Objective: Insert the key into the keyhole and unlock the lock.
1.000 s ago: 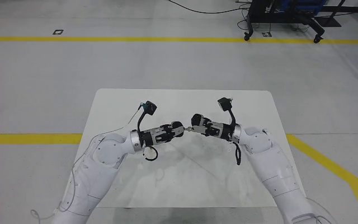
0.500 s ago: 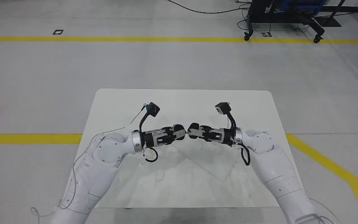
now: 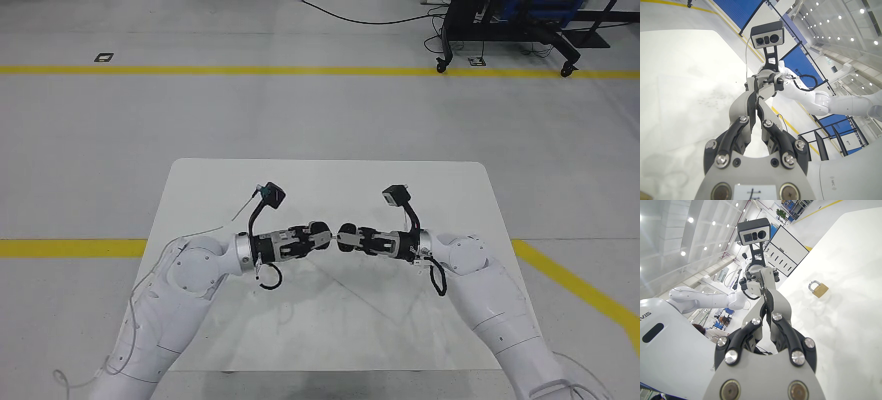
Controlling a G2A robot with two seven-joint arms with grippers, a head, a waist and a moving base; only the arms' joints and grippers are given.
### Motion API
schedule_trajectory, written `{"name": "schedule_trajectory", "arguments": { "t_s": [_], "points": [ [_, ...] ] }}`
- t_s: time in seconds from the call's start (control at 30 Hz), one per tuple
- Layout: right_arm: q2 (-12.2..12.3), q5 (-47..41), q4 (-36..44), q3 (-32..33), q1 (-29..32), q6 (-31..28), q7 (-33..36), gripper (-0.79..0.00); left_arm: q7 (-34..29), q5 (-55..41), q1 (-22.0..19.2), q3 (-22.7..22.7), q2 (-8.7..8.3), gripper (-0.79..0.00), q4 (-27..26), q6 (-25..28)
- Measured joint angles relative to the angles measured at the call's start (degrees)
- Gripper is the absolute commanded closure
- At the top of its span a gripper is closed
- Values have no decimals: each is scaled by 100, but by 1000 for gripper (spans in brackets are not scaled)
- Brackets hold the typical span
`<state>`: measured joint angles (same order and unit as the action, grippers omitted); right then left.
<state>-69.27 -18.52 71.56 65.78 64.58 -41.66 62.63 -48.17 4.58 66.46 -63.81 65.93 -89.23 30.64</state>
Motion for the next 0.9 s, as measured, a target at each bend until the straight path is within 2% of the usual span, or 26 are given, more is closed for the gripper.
{"name": "schedule_trajectory", "arguments": {
  "t_s": [0.27, 0.53, 0.73, 0.83, 0.9],
  "points": [
    [116, -61, 57, 109, 91, -127, -127, 0, 122, -29, -16, -43, -11, -785, 39, -1],
    [410, -264, 273, 951, 570, -528, -529, 0, 118, -28, -16, -42, -11, -785, 38, -1],
    [423, -322, 256, 1005, 597, -568, -568, 0, 144, -1, -8, -58, -13, -785, 16, -18],
    [423, -322, 256, 1005, 597, -568, -568, 0, 595, 707, 136, -313, -70, -785, -433, -331],
    [423, -322, 256, 1005, 597, -568, -568, 0, 848, 1518, 433, -629, -144, -785, -1011, -719]
  ]
}}
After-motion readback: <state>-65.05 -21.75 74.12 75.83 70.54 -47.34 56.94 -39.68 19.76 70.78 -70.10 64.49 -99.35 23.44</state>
